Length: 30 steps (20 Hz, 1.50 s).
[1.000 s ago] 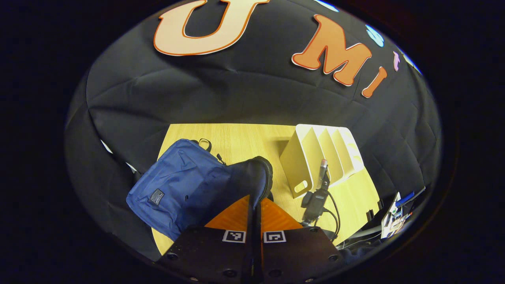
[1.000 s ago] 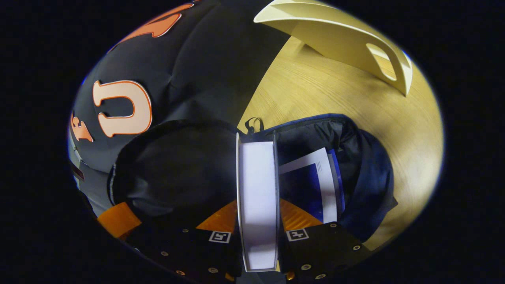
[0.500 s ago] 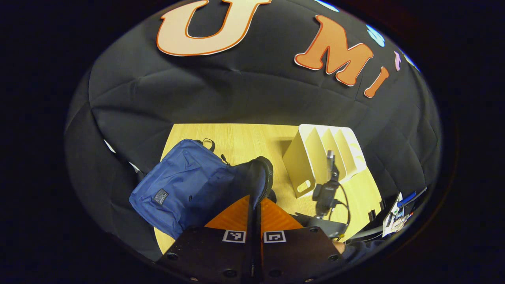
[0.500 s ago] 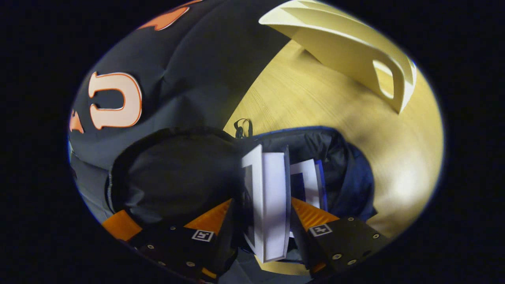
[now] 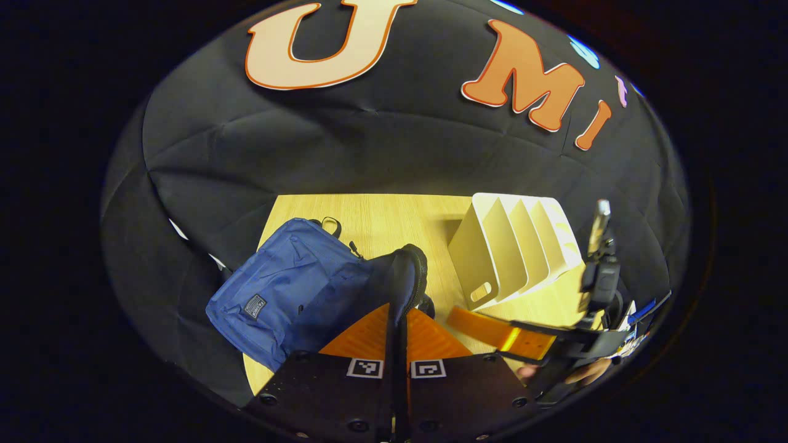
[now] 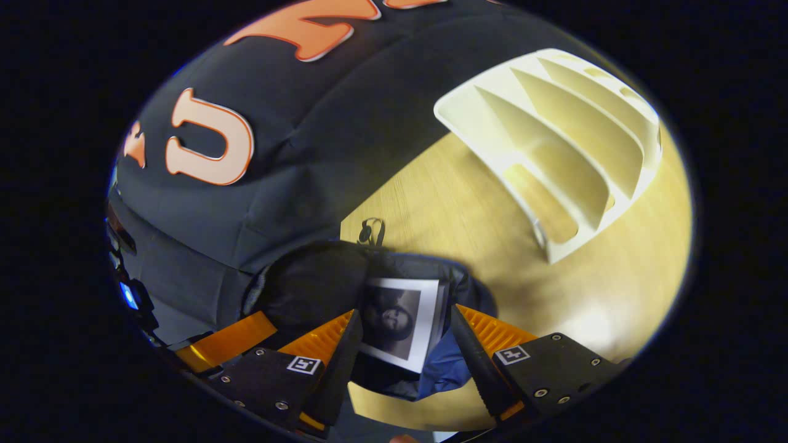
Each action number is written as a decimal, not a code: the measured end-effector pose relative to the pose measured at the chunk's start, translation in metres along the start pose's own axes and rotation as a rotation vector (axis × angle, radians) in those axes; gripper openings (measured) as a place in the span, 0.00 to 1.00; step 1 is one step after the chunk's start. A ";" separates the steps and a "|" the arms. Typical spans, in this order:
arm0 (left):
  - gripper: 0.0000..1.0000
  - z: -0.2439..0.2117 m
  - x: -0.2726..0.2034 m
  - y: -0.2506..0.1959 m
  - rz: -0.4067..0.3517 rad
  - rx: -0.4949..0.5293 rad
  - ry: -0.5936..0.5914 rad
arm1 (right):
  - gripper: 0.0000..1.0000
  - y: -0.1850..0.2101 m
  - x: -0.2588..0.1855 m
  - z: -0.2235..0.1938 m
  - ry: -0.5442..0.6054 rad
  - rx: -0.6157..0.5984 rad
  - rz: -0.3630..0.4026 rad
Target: Open the schoolbag, grab two books from the bookshelf and put them into the schoolbag.
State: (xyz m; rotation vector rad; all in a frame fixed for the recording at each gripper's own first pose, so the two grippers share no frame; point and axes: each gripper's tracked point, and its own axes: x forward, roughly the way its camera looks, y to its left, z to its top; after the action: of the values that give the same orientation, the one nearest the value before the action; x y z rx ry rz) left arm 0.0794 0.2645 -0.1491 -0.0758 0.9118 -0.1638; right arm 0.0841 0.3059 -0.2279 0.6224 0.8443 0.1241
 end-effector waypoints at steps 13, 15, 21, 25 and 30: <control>0.06 -0.014 0.016 -0.029 0.195 0.013 -0.065 | 0.90 -0.056 -0.112 0.125 -0.331 -0.464 -0.189; 0.12 -0.016 0.015 -0.038 0.199 -0.005 -0.080 | 0.91 -0.067 -0.121 0.136 -0.346 -0.467 -0.202; 0.41 0.005 0.005 -0.073 0.198 0.003 -0.231 | 0.92 -0.086 -0.165 0.182 -0.475 -0.505 -0.232; 0.64 0.043 -0.010 -0.109 0.204 0.066 -0.412 | 0.92 -0.094 -0.188 0.203 -0.550 -0.518 -0.224; 0.68 0.078 -0.036 -0.163 0.183 0.103 -0.612 | 0.92 -0.102 -0.215 0.228 -0.658 -0.579 -0.229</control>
State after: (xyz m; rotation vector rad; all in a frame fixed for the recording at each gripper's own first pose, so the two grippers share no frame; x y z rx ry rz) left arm 0.1014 0.1102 -0.0517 0.0528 0.2961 -0.0112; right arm 0.0928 0.0435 -0.0293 -0.0008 0.2087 -0.0482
